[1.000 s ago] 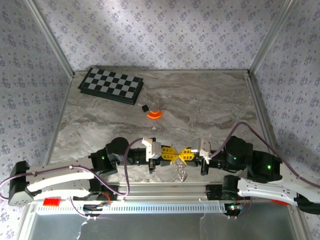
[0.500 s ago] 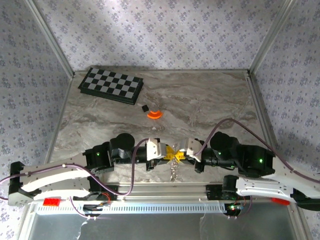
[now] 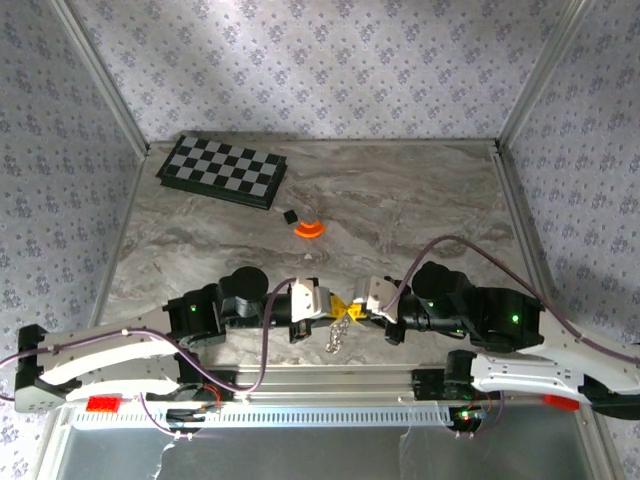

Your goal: Put the keys on the keyring

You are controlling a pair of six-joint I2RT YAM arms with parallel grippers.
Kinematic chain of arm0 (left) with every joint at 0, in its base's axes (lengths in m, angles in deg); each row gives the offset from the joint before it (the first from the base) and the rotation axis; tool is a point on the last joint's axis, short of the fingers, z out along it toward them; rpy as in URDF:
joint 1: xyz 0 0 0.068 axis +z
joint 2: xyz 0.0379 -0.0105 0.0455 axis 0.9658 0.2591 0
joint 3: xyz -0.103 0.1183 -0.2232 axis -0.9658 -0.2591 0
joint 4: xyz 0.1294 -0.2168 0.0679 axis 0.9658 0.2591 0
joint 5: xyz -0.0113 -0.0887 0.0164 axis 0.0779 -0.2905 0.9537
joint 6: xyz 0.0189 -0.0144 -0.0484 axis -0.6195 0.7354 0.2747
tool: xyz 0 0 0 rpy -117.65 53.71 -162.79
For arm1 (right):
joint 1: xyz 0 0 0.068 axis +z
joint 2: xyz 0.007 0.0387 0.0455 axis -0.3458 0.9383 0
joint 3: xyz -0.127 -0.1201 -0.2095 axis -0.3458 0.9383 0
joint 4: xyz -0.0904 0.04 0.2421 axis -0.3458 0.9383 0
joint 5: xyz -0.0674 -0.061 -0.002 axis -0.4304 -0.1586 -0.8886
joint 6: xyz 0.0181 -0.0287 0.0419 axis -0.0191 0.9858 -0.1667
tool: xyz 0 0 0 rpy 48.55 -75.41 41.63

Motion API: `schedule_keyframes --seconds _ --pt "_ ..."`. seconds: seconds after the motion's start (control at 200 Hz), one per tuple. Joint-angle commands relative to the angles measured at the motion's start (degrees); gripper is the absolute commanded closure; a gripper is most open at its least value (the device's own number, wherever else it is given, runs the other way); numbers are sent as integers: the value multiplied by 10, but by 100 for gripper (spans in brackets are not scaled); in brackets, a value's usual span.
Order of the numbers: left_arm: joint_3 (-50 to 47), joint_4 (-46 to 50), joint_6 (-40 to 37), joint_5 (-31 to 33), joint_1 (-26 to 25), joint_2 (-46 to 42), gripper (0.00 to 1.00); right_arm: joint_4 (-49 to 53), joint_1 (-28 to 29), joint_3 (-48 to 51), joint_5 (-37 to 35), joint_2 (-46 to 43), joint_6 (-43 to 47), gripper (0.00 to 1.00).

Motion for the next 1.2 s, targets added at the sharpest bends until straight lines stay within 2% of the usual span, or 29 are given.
schedule_keyframes --seconds 0.0,0.275,0.695,0.915,0.964,1.084,1.194 --pt "2 -71 9 -20 -1 -26 100 -68 0 9 16 -23 -16 94" --pt "-12 -132 25 -50 -1 -47 100 -140 -1 57 39 -76 -29 89" --pt "-48 -254 74 -85 0 -38 100 -181 -2 83 57 -77 -43 87" --pt "-63 -308 100 -99 -1 -20 100 -186 -2 84 58 -78 -41 96" --pt "-62 -303 100 -98 0 -18 100 -185 -3 83 56 -78 -40 100" --pt "-60 -271 85 -67 -1 -24 100 -163 -3 70 47 -77 -33 100" --pt "-42 -181 53 -18 -1 -33 97 -130 -3 50 33 -74 -29 100"
